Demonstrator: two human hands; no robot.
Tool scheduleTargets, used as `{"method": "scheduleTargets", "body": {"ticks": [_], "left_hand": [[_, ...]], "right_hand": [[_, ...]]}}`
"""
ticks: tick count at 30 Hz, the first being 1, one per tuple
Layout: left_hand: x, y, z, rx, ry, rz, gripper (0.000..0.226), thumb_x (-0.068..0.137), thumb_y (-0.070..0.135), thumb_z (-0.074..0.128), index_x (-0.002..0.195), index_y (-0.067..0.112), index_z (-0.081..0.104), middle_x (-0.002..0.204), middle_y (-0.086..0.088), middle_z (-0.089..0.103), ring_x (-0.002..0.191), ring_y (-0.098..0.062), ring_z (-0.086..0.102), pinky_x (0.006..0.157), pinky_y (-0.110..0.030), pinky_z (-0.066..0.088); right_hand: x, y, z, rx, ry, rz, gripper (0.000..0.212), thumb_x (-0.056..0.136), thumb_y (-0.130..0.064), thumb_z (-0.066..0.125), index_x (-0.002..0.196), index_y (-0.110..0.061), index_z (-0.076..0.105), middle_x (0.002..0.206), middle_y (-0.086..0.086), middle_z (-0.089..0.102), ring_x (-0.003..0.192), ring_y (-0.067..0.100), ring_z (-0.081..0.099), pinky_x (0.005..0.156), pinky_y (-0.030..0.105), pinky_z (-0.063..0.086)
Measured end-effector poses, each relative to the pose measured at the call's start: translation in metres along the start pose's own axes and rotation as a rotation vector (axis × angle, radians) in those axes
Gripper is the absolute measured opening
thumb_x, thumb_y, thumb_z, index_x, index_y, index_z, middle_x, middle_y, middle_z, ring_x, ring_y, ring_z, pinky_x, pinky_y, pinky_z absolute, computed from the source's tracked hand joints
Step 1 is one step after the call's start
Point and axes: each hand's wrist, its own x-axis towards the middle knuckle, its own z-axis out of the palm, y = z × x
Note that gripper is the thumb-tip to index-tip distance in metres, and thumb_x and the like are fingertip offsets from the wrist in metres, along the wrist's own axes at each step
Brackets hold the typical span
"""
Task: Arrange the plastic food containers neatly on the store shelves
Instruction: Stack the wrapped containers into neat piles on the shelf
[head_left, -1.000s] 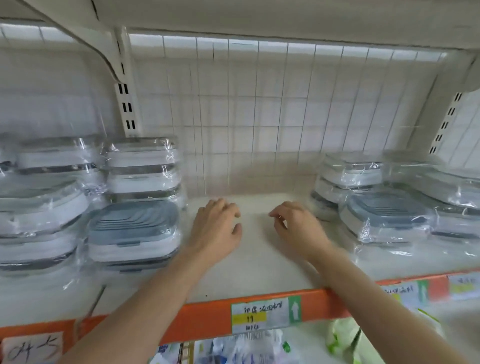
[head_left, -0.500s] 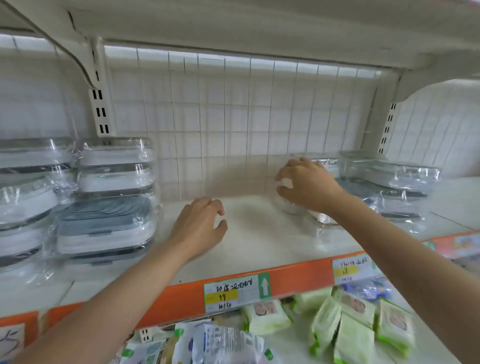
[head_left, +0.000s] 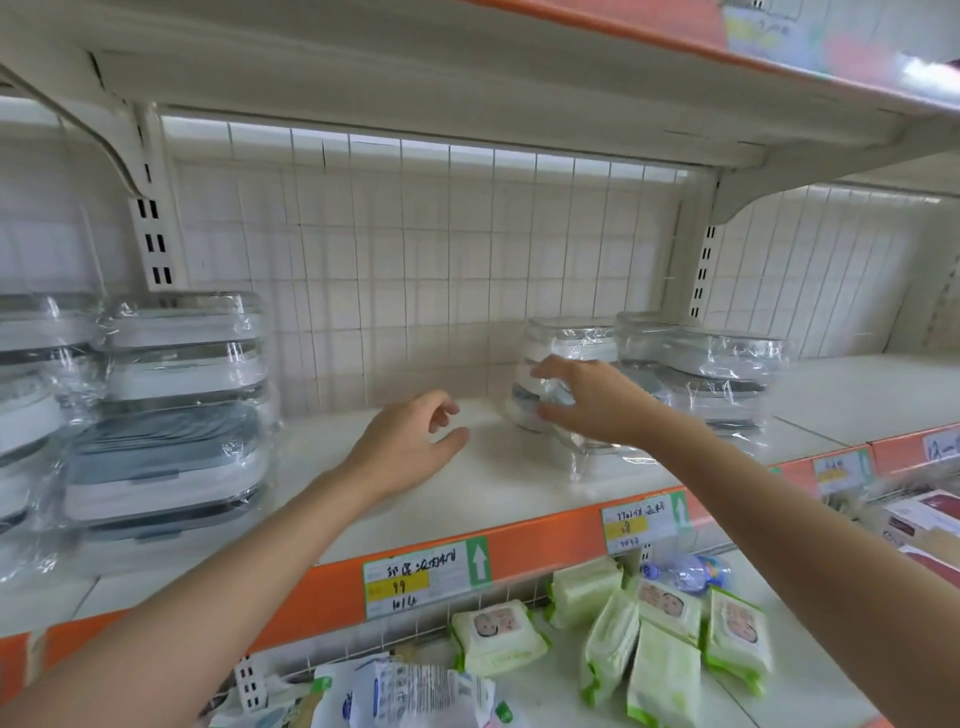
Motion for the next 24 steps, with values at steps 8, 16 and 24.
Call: {"method": "scheduleTargets", "body": {"ticks": [8, 16, 24], "left_hand": [[0.056, 0.083, 0.048, -0.157, -0.233, 0.006, 0.093, 0.075, 0.064, 0.064, 0.145, 0.012, 0.029, 0.147, -0.007, 0.03, 0.137, -0.023, 0.03, 0.108, -0.033, 0.031], [0.065, 0.067, 0.041, 0.016, -0.208, -0.037, 0.097, 0.061, 0.064, 0.077, 0.138, 0.019, 0.039, 0.123, -0.002, 0.031, 0.124, -0.024, 0.029, 0.108, -0.037, 0.031], [0.035, 0.006, -0.034, 0.118, -0.134, -0.228, 0.083, 0.06, 0.054, 0.082, 0.127, 0.021, 0.046, 0.113, 0.002, 0.023, 0.118, -0.015, 0.024, 0.098, -0.023, 0.027]], "right_hand": [[-0.003, 0.043, -0.02, -0.076, -0.083, 0.219, 0.039, 0.092, -0.006, 0.036, 0.119, -0.018, 0.062, 0.125, 0.009, 0.059, 0.109, 0.027, 0.053, 0.081, 0.022, 0.036], [-0.019, 0.066, -0.025, 0.504, 0.02, 0.24, 0.053, 0.081, 0.016, 0.042, 0.126, -0.009, 0.054, 0.127, 0.004, 0.057, 0.118, 0.017, 0.054, 0.091, 0.024, 0.042], [-0.008, 0.047, 0.013, 0.327, -0.335, 0.048, 0.078, 0.083, -0.033, 0.069, 0.148, -0.022, 0.026, 0.153, -0.002, 0.025, 0.138, 0.015, 0.025, 0.101, 0.018, 0.019]]}}
